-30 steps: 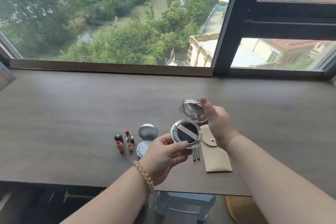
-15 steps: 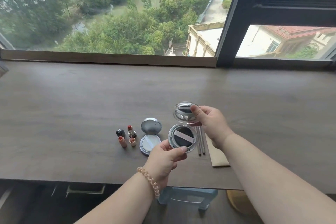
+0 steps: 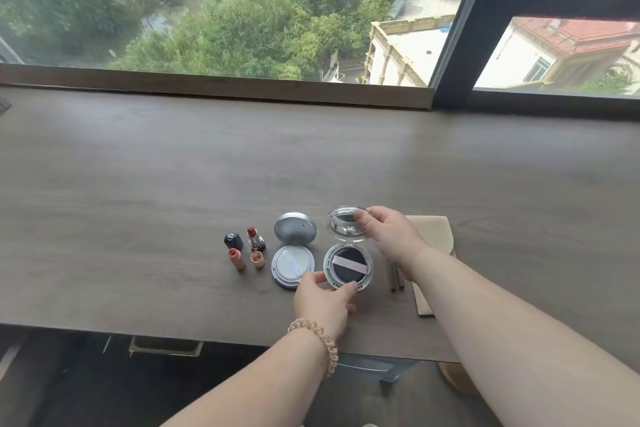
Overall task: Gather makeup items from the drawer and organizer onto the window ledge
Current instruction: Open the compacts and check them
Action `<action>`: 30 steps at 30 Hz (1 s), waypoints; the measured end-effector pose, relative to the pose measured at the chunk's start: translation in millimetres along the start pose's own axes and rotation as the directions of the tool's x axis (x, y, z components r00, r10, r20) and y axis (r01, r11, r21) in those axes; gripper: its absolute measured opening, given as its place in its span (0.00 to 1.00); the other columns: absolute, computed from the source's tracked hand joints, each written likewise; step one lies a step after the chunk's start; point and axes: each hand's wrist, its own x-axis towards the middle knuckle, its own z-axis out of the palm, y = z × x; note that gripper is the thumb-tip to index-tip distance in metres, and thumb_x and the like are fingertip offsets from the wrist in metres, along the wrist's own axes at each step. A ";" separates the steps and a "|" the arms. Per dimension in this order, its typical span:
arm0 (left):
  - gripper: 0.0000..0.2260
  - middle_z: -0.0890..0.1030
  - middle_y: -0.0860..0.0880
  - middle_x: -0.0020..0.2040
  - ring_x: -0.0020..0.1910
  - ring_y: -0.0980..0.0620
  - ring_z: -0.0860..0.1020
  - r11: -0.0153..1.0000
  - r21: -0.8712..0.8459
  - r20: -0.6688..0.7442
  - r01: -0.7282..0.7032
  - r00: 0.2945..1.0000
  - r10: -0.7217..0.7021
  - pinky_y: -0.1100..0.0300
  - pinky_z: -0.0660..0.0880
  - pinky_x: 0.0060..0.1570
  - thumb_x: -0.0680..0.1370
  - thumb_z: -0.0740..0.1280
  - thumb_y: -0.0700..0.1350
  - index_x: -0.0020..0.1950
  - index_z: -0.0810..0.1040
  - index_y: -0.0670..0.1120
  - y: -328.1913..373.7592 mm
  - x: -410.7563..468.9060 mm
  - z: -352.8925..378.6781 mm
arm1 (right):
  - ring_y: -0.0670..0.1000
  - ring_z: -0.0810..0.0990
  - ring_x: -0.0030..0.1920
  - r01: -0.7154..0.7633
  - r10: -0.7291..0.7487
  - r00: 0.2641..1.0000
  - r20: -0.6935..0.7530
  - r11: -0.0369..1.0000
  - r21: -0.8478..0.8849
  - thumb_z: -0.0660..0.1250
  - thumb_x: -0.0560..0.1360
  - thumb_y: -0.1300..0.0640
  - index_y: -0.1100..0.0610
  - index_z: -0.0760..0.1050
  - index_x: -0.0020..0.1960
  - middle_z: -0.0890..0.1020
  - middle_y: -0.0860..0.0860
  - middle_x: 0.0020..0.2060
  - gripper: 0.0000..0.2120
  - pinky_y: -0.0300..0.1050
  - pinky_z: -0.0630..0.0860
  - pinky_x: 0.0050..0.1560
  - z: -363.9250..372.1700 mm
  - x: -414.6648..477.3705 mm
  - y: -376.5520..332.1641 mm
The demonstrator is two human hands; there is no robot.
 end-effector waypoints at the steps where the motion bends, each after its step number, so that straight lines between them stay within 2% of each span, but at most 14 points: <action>1: 0.14 0.81 0.45 0.40 0.30 0.46 0.80 1.000 0.012 -0.010 0.007 1.000 -0.007 0.60 0.78 0.30 0.69 0.74 0.39 0.48 0.72 0.45 -2.7 1.9 0.8 | 0.47 0.74 0.40 0.001 0.000 1.000 0.006 0.999 -0.037 0.66 0.75 0.46 0.57 0.78 0.42 0.80 0.50 0.37 0.14 0.46 0.71 0.46 0.6 2.3 1.2; 3: 0.13 0.80 0.46 0.39 0.31 0.47 0.80 0.999 0.039 -0.037 0.015 0.999 -0.014 0.53 0.80 0.37 0.68 0.75 0.40 0.45 0.72 0.47 -6.9 5.0 1.6 | 0.46 0.72 0.37 0.000 0.002 1.000 0.024 0.996 -0.094 0.64 0.77 0.49 0.54 0.76 0.38 0.77 0.47 0.33 0.12 0.44 0.68 0.42 1.8 6.8 4.5; 5: 0.13 0.82 0.47 0.39 0.36 0.47 0.81 0.991 0.132 -0.077 -0.019 0.997 0.029 0.49 0.80 0.44 0.66 0.76 0.44 0.44 0.74 0.49 -10.0 8.1 1.5 | 0.45 0.71 0.35 0.002 0.001 1.000 0.027 0.992 -0.123 0.63 0.77 0.49 0.52 0.74 0.36 0.75 0.45 0.31 0.13 0.41 0.67 0.39 1.9 9.8 8.4; 8: 0.13 0.82 0.49 0.40 0.42 0.49 0.80 0.961 0.271 -0.123 -0.057 0.988 0.093 0.58 0.75 0.48 0.67 0.75 0.47 0.43 0.72 0.50 -9.8 9.8 1.8 | 0.43 0.69 0.33 0.021 -0.018 0.999 0.027 0.990 -0.139 0.62 0.78 0.50 0.53 0.74 0.37 0.73 0.44 0.30 0.12 0.35 0.66 0.35 0.4 12.1 12.2; 9: 0.13 0.82 0.49 0.41 0.44 0.50 0.79 0.953 0.297 -0.136 -0.063 0.985 0.107 0.60 0.72 0.47 0.67 0.75 0.48 0.43 0.71 0.52 -9.0 10.1 2.1 | 0.43 0.69 0.34 0.022 -0.017 0.999 0.035 0.989 -0.145 0.62 0.78 0.50 0.55 0.75 0.40 0.73 0.45 0.31 0.12 0.35 0.66 0.36 -0.1 13.5 13.7; 12: 0.13 0.81 0.50 0.42 0.45 0.50 0.78 0.937 0.345 -0.162 -0.064 0.979 0.126 0.62 0.68 0.45 0.67 0.75 0.48 0.43 0.71 0.51 -7.2 11.0 2.3 | 0.46 0.71 0.40 0.011 0.003 0.997 0.078 0.982 -0.187 0.61 0.78 0.48 0.58 0.77 0.46 0.77 0.47 0.37 0.13 0.44 0.68 0.45 -0.7 16.8 16.1; 17: 0.13 0.80 0.51 0.41 0.43 0.51 0.77 0.930 0.364 -0.192 -0.046 0.974 0.123 0.63 0.66 0.43 0.68 0.75 0.49 0.42 0.71 0.52 -11.1 13.7 4.5 | 0.46 0.71 0.39 -0.009 0.031 0.996 0.090 0.971 -0.238 0.60 0.78 0.48 0.58 0.76 0.47 0.76 0.47 0.36 0.14 0.45 0.68 0.44 -0.5 17.4 16.4; 20: 0.13 0.82 0.49 0.43 0.47 0.49 0.79 0.931 0.364 -0.202 -0.032 0.973 0.113 0.61 0.67 0.44 0.68 0.74 0.50 0.45 0.72 0.51 -15.1 14.9 5.9 | 0.48 0.76 0.49 -0.025 0.051 0.994 0.094 0.966 -0.257 0.60 0.79 0.49 0.55 0.77 0.53 0.81 0.50 0.47 0.12 0.46 0.70 0.54 0.1 17.6 20.0; 23: 0.13 0.82 0.49 0.45 0.48 0.48 0.79 0.929 0.369 -0.205 -0.024 0.973 0.106 0.61 0.67 0.44 0.68 0.74 0.50 0.45 0.72 0.50 -16.6 15.6 6.7 | 0.49 0.75 0.60 -0.033 0.064 0.993 0.103 0.960 -0.278 0.61 0.78 0.49 0.55 0.73 0.63 0.79 0.50 0.58 0.17 0.45 0.68 0.63 1.3 17.8 20.3; 25: 0.13 0.81 0.48 0.45 0.48 0.48 0.79 0.935 0.354 -0.201 -0.027 0.974 0.104 0.61 0.68 0.45 0.68 0.74 0.50 0.46 0.73 0.50 -16.3 15.6 6.4 | 0.49 0.76 0.60 -0.013 0.020 1.000 0.024 0.964 -0.266 0.63 0.77 0.48 0.55 0.73 0.64 0.79 0.52 0.59 0.18 0.45 0.69 0.63 -0.9 14.5 20.1; 27: 0.15 0.81 0.48 0.45 0.49 0.48 0.79 0.937 0.349 -0.195 -0.029 0.975 0.103 0.60 0.70 0.47 0.68 0.74 0.50 0.51 0.74 0.49 -15.4 13.9 5.6 | 0.49 0.78 0.53 -0.002 -0.060 0.979 -0.196 0.953 -0.302 0.64 0.76 0.47 0.54 0.77 0.56 0.81 0.51 0.51 0.14 0.45 0.73 0.56 -7.7 3.2 23.1; 29: 0.20 0.81 0.50 0.41 0.47 0.48 0.79 0.941 0.334 -0.194 -0.050 0.974 0.121 0.57 0.73 0.49 0.69 0.73 0.50 0.57 0.72 0.47 -12.3 9.5 5.5 | 0.52 0.78 0.47 -0.094 -0.095 0.907 -0.411 0.904 -0.418 0.65 0.74 0.46 0.52 0.78 0.47 0.81 0.50 0.43 0.11 0.47 0.74 0.49 -17.2 -14.0 31.1; 30: 0.20 0.80 0.51 0.38 0.44 0.49 0.79 0.946 0.318 -0.194 -0.067 0.972 0.135 0.56 0.73 0.48 0.70 0.73 0.49 0.58 0.71 0.47 -10.2 6.3 5.7 | 0.54 0.78 0.45 -0.166 -0.090 0.880 -0.467 0.862 -0.479 0.65 0.73 0.45 0.51 0.77 0.44 0.81 0.50 0.41 0.10 0.48 0.74 0.47 -20.9 -22.8 36.0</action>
